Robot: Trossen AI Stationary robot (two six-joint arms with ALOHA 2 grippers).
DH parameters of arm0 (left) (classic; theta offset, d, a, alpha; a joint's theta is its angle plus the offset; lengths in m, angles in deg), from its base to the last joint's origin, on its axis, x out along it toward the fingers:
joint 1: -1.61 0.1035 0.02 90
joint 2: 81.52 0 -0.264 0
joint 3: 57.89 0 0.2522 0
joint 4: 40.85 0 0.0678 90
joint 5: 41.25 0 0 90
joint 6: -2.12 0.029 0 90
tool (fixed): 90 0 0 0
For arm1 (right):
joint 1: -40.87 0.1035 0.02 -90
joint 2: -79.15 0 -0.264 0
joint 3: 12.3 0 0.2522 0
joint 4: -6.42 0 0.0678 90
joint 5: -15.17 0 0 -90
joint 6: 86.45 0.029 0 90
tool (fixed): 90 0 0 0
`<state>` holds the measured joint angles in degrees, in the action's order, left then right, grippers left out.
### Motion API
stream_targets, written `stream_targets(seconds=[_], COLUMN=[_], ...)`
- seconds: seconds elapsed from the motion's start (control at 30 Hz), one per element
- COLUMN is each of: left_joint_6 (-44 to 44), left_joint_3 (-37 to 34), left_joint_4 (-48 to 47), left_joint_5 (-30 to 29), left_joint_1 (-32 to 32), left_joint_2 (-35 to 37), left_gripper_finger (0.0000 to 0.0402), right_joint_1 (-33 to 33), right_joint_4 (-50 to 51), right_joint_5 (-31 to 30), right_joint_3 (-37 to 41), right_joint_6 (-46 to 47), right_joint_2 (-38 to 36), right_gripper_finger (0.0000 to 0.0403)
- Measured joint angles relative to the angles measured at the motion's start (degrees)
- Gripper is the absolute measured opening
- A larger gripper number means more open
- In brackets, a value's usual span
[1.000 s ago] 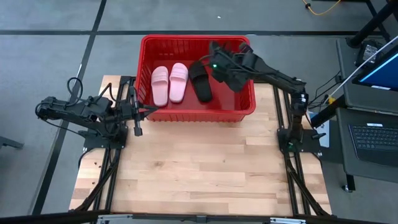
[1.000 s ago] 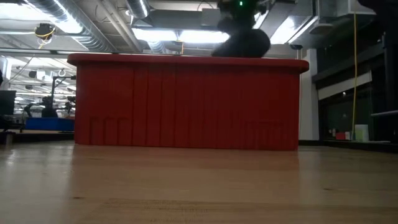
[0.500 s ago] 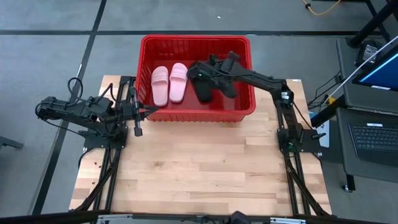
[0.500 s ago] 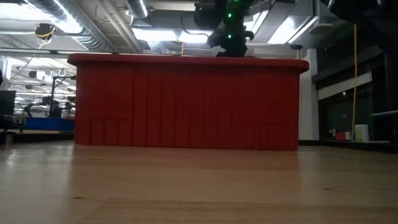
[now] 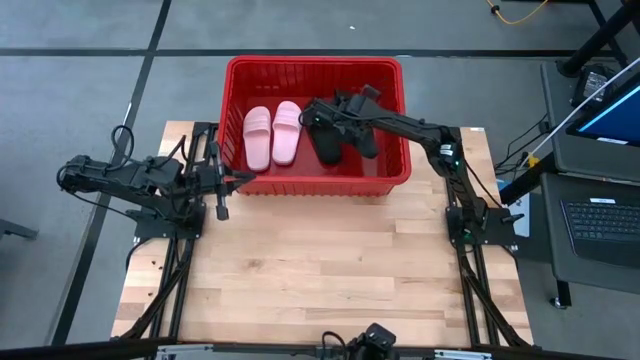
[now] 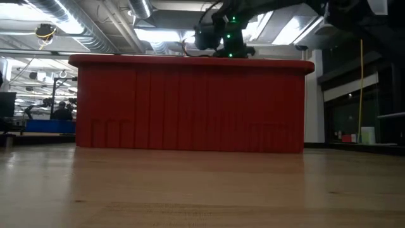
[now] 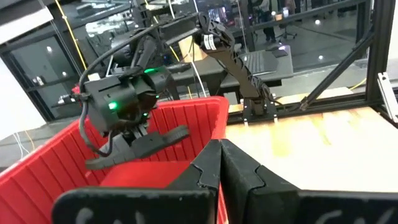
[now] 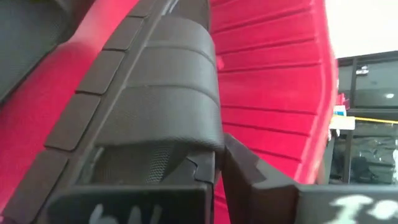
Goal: Pick and place slides into bin
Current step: Put the black slides into the red bin
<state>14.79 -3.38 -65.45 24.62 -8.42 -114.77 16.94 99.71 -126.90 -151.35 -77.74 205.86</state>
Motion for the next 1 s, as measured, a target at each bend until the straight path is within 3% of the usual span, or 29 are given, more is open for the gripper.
stream_targets(seconds=[0.57, 1.0], left_joint_6=[-0.46, -1.42], left_joint_3=[0.0, 0.0], left_joint_4=[-0.38, -0.21], left_joint_5=[0.01, 0.01], left_joint_1=[-0.01, 0.01], left_joint_2=[-0.07, -0.57], left_gripper_finger=[0.0002, 0.0002], right_joint_1=[-3.79, -5.34], right_joint_4=[-1.39, -3.07], right_joint_5=[0.06, 0.12], right_joint_3=[0.07, 0.07], right_joint_6=[-1.76, -3.28], right_joint_2=[7.9, 9.64], right_gripper_finger=[0.0015, 0.002])
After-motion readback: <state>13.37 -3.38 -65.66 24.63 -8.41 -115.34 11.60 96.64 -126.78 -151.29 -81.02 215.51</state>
